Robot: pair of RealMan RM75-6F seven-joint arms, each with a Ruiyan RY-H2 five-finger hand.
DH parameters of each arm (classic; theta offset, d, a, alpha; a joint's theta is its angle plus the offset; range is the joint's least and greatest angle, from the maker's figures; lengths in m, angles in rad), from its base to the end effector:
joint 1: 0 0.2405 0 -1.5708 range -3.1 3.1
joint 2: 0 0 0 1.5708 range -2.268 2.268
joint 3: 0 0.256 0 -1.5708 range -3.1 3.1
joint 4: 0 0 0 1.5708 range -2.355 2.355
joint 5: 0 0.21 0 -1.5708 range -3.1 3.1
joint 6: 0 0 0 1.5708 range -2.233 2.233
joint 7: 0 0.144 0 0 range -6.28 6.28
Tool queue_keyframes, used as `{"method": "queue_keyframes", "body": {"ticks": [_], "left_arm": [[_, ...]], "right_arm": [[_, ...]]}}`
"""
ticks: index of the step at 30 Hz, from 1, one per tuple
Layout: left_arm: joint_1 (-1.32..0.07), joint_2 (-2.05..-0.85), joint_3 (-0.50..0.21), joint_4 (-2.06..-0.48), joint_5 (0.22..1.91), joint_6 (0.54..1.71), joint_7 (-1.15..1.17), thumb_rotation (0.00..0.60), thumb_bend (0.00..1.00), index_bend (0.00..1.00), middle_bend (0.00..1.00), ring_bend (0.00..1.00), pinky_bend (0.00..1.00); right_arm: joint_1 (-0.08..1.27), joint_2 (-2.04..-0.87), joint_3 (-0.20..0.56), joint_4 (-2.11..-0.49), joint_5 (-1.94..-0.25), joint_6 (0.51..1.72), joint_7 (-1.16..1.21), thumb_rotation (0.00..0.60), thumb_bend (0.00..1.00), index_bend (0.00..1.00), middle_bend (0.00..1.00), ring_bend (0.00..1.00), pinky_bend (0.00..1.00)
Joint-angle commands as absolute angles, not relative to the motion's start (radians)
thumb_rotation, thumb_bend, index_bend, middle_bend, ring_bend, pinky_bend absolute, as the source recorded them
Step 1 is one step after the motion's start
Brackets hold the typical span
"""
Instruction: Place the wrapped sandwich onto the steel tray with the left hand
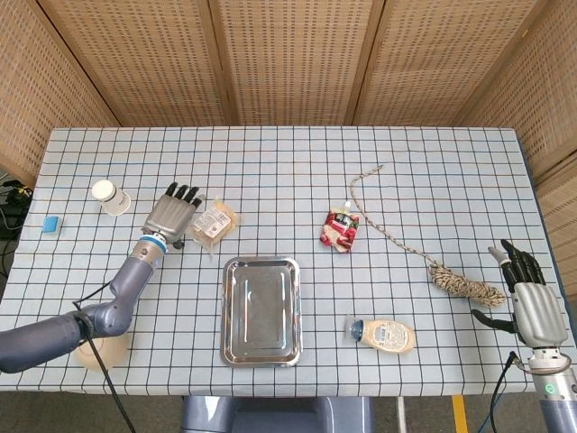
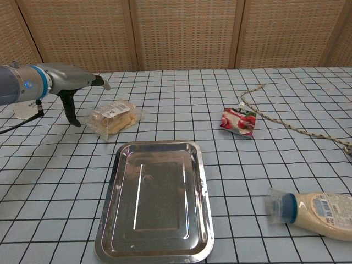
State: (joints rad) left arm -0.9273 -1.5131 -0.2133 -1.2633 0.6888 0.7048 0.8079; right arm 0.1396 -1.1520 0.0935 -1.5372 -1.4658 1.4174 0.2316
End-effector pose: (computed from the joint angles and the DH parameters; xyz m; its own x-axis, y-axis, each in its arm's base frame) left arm -0.1673 0.4194 0.0013 0.7603 0.2954 0.5786 0.6493 -0.3171 -0.6913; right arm -0.3170 -0.2086 0.1555 0.2067 -0.0041 0.9784 -0.9783 -0.0182 0.2066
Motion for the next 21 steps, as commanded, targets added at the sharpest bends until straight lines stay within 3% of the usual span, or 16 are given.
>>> {"method": "queue_keyframes", "body": {"ticks": [1, 9, 11, 13, 15, 17, 21], "left_arm": [[-0.991, -1.597, -0.187, -1.172, 0.653, 0.677, 0.817, 0.6, 0.0, 0.0, 0.0, 0.0, 0.0], [-1.043, -1.69, -0.171, -1.066, 0.658, 0.667, 0.78, 0.6, 0.02, 0.03, 0.0, 0.0, 0.02], [-1.043, -1.704, -0.169, -1.054, 0.674, 0.683, 0.766, 0.6, 0.09, 0.16, 0.02, 0.04, 0.1], [-1.035, -1.716, -0.167, -1.048, 0.711, 0.714, 0.739, 0.6, 0.23, 0.39, 0.14, 0.19, 0.25], [-1.018, -1.717, -0.161, -1.05, 0.748, 0.747, 0.707, 0.6, 0.29, 0.52, 0.27, 0.3, 0.34], [-1.006, -1.707, -0.159, -1.062, 0.77, 0.768, 0.685, 0.6, 0.31, 0.58, 0.32, 0.34, 0.37], [-0.989, -1.673, -0.16, -1.103, 0.798, 0.791, 0.655, 0.6, 0.32, 0.59, 0.33, 0.35, 0.38]], "right_arm": [[0.141, -1.152, 0.097, -1.53, -1.46, 1.413, 0.242, 0.6, 0.06, 0.13, 0.0, 0.0, 0.0], [0.142, -1.152, 0.099, -1.518, -1.455, 1.404, 0.264, 0.6, 0.06, 0.14, 0.0, 0.0, 0.0], [0.141, -1.152, 0.1, -1.517, -1.456, 1.407, 0.267, 0.6, 0.06, 0.14, 0.0, 0.0, 0.0], [0.139, -1.152, 0.101, -1.515, -1.46, 1.414, 0.272, 0.6, 0.06, 0.14, 0.0, 0.0, 0.0], [0.136, -1.151, 0.1, -1.514, -1.463, 1.42, 0.276, 0.6, 0.06, 0.14, 0.0, 0.0, 0.0], [0.134, -1.15, 0.099, -1.515, -1.465, 1.423, 0.277, 0.6, 0.06, 0.14, 0.0, 0.0, 0.0], [0.131, -1.148, 0.098, -1.521, -1.47, 1.429, 0.277, 0.6, 0.06, 0.14, 0.0, 0.0, 0.0]]}}
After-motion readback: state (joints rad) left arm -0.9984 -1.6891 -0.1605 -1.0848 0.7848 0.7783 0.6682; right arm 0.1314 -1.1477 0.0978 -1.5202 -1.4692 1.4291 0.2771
